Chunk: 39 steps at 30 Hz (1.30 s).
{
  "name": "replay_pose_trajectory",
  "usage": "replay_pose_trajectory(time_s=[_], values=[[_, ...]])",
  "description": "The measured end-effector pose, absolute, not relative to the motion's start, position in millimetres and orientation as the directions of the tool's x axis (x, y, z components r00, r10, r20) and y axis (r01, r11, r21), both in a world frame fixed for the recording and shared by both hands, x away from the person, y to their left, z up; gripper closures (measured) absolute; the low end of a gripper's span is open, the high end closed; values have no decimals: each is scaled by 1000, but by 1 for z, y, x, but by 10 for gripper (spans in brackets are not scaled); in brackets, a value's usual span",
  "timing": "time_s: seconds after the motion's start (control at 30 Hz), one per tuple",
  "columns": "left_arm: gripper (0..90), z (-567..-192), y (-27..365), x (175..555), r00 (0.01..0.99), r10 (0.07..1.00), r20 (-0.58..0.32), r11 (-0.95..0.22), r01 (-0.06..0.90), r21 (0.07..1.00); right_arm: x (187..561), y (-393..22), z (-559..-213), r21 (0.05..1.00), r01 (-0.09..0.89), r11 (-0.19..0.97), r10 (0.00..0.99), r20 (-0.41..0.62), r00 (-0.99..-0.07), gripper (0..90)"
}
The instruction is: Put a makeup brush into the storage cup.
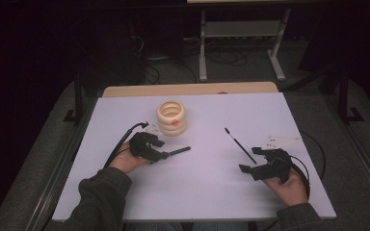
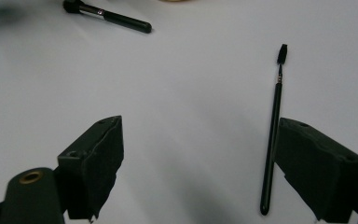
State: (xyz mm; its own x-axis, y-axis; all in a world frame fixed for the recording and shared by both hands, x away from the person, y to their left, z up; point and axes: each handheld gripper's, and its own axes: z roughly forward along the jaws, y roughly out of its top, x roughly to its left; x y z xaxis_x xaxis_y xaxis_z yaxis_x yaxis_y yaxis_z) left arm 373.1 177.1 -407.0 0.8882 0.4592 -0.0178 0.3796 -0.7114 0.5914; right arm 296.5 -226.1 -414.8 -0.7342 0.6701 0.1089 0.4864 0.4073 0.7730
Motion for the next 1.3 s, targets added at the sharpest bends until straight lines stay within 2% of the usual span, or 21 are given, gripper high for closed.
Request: replay_pose_trajectory(time_s=[0.17, 0.23, 0.37, 0.57, 0.6, 0.73, 0.87, 1.1, 1.3], values=[[521, -414, 167, 380, 891, 454, -27, -724, 386, 571, 296, -226, -414, 774, 486, 405, 668, 112, -735, 154], [545, -421, 164, 383, 897, 441, -30, -751, 387, 534, 296, -226, -413, 779, 481, 402, 664, 114, -739, 154], [561, -428, 163, 386, 901, 433, -27, -771, 386, 506, 296, -226, -413, 785, 474, 400, 659, 113, -744, 154], [621, -429, 161, 387, 898, 440, -25, -763, 388, 517, 297, -223, -413, 777, 478, 409, 654, 116, -748, 154], [621, -429, 161, 386, 908, 419, -10, -780, 365, 508, 296, -223, -413, 774, 483, 409, 655, 119, -746, 154], [728, -429, 157, 382, 914, 406, 3, -787, 348, 508, 297, -221, -412, 776, 475, 414, 652, 111, -750, 154], [779, -427, 155, 382, 921, 391, 6, -805, 339, 487, 297, -220, -412, 774, 474, 420, 649, 108, -753, 154], [794, -425, 148, 380, 922, 386, 36, -826, 328, 459, 297, -216, -413, 763, 477, 437, 645, 104, -757, 155], [796, -416, 154, 378, 920, 391, 25, -818, 335, 467, 297, -211, -408, 762, 464, 452, 633, 92, -769, 155]])
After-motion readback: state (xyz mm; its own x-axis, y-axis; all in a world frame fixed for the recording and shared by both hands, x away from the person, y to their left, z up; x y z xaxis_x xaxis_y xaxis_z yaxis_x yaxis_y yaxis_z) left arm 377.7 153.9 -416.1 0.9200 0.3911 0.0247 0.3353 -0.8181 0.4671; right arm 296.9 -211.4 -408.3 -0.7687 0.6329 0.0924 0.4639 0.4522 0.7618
